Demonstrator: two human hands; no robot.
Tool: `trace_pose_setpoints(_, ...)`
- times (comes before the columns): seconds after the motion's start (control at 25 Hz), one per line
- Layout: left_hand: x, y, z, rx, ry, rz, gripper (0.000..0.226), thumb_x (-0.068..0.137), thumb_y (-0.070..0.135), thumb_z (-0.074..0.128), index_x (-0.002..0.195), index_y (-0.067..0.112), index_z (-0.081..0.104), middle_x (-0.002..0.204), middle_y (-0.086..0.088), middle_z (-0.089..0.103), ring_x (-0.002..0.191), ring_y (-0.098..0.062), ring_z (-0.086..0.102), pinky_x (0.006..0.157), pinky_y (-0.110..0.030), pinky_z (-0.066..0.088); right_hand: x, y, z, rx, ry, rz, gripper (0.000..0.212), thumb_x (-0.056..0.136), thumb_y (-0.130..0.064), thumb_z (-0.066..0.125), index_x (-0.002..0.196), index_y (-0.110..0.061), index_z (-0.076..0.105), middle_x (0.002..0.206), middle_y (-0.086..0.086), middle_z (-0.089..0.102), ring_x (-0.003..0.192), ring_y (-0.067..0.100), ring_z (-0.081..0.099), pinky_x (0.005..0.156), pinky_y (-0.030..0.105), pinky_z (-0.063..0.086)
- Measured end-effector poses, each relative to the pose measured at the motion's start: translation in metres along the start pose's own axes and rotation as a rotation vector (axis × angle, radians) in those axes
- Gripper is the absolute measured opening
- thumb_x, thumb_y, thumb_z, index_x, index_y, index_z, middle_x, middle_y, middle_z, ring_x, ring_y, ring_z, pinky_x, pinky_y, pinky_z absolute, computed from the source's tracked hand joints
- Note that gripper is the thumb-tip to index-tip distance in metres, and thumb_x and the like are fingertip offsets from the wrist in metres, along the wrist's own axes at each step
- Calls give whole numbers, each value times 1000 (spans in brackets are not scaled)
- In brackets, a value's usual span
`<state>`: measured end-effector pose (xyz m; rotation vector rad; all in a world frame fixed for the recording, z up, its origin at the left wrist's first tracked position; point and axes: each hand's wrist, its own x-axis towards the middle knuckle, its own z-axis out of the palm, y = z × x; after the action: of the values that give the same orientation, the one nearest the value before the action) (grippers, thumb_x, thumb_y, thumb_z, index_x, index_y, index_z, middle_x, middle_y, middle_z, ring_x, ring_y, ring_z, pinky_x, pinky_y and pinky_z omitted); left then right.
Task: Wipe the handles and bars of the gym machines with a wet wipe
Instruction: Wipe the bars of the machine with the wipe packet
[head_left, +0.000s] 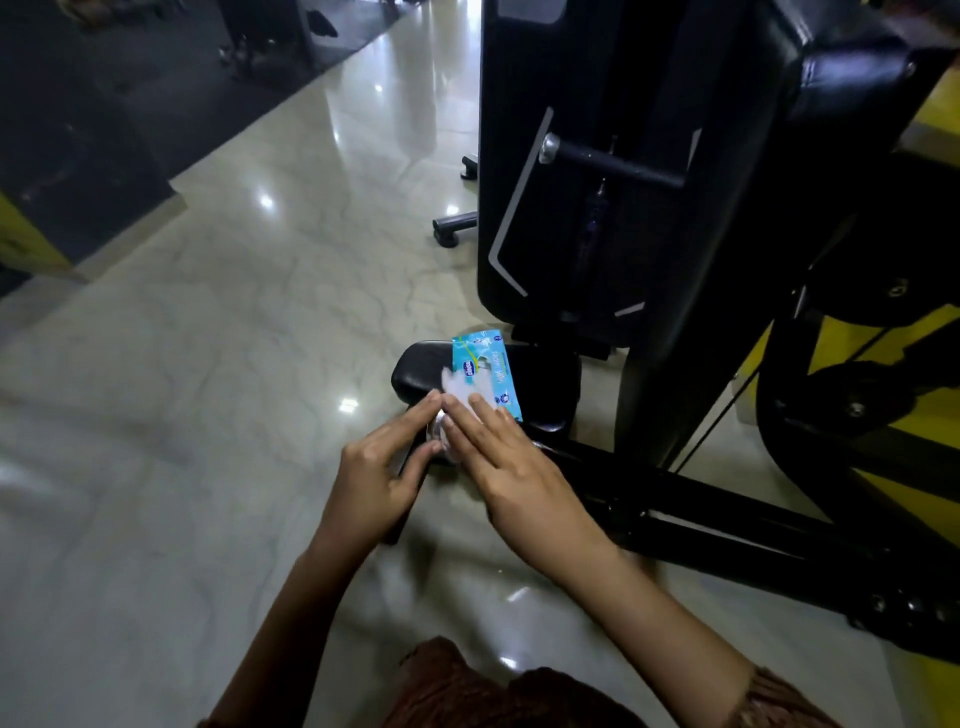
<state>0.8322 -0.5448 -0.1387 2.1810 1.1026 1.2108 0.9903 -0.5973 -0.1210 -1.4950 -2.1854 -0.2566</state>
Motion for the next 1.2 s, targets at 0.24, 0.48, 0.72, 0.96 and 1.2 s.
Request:
trace_pose_setpoints(0.24, -2, -2, 1, -66, -11, -76, 46, 78, 5, 62, 123, 6, 57, 120, 13, 56, 105, 22, 48, 88, -2, 37, -40, 23, -13, -44, -8, -87, 44, 100, -8, 22, 114, 2, 63, 121, 10, 63, 116, 29, 56, 89, 41, 52)
trace_pose_setpoints(0.48, -8, -10, 2, -339, 4, -281, 56, 68, 6, 67, 118, 23, 50, 115, 1, 62, 99, 12, 58, 90, -10, 44, 7, -7, 5, -63, 50, -191, 40, 95, 0, 28, 114, 1, 63, 126, 11, 59, 119, 35, 53, 96, 46, 46)
trace_pose_setpoints(0.72, -14, -15, 2, -178, 43, -110, 53, 75, 32, 67, 125, 18, 54, 126, 5, 57, 115, -3, 55, 99, -17, 41, -33, 19, 1, -87, -8, -148, 38, 97, -2, 30, 113, 5, 63, 124, 10, 61, 121, 31, 52, 100, 43, 44)
trace_pose_setpoints(0.96, -4, -16, 10, 139, -90, 218, 52, 90, 33, 52, 135, 8, 42, 143, -6, 40, 131, -15, 39, 109, -34, 32, -21, 21, -32, -26, 78, 41, 36, 75, 1, 56, 109, 0, 67, 117, 14, 65, 107, 29, 61, 89, 35, 49)
trace_pose_setpoints(1.2, 0, -19, 14, 142, -36, 285, 38, 91, 17, 50, 125, 1, 53, 133, -5, 49, 122, -16, 48, 105, -34, 36, 28, 33, -21, 460, -296, 232, 29, 85, -3, 53, 110, -5, 67, 112, 10, 68, 104, 12, 60, 90, 11, 41)
